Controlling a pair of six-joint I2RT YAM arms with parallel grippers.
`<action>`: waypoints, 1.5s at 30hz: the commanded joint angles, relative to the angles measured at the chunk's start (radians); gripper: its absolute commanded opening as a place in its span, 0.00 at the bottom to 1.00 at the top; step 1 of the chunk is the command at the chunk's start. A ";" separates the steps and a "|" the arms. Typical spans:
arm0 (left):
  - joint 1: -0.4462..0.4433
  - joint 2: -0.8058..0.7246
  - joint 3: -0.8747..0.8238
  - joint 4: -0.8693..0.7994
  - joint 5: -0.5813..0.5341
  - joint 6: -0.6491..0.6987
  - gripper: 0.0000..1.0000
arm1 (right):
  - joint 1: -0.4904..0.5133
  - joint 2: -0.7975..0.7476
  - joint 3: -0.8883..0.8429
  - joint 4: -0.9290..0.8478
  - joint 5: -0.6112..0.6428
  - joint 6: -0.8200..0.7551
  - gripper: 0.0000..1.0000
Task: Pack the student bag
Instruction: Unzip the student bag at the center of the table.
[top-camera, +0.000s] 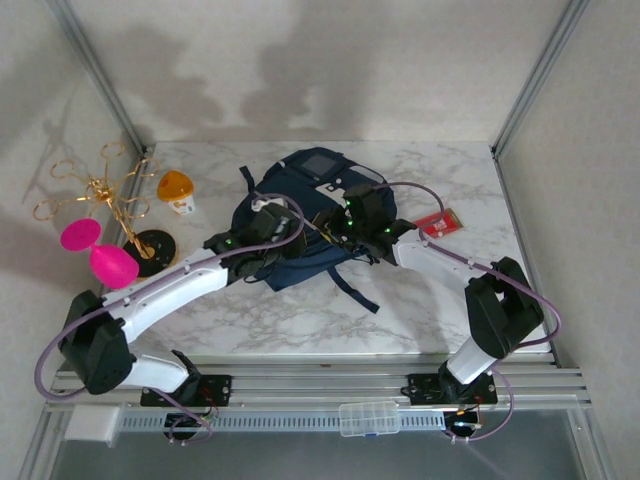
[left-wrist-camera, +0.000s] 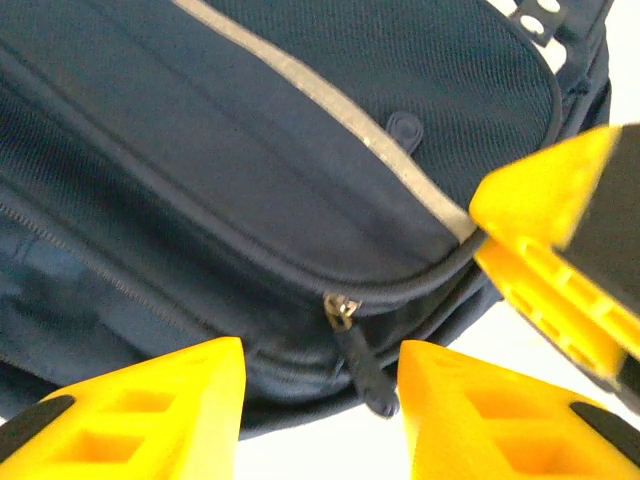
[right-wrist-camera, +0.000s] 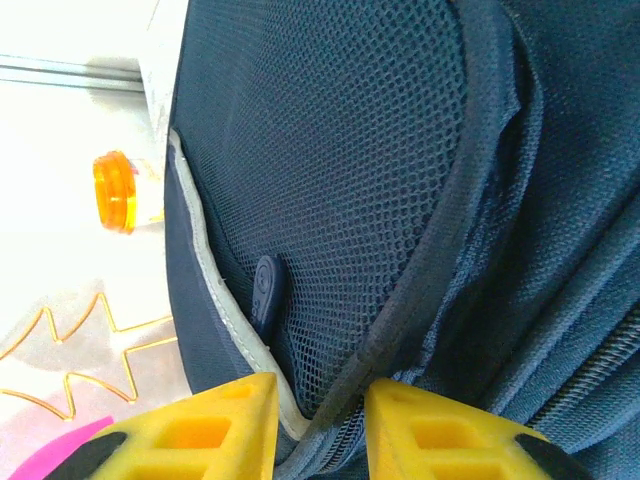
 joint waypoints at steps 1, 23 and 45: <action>-0.029 0.069 0.077 -0.084 -0.061 -0.012 0.43 | 0.007 0.014 0.021 0.055 0.048 0.022 0.26; -0.075 0.230 0.163 -0.141 -0.153 -0.052 0.12 | 0.015 0.012 0.000 0.089 0.060 0.044 0.15; -0.040 -0.004 -0.014 -0.123 -0.141 -0.043 0.00 | -0.005 -0.013 0.011 0.029 -0.005 -0.133 0.00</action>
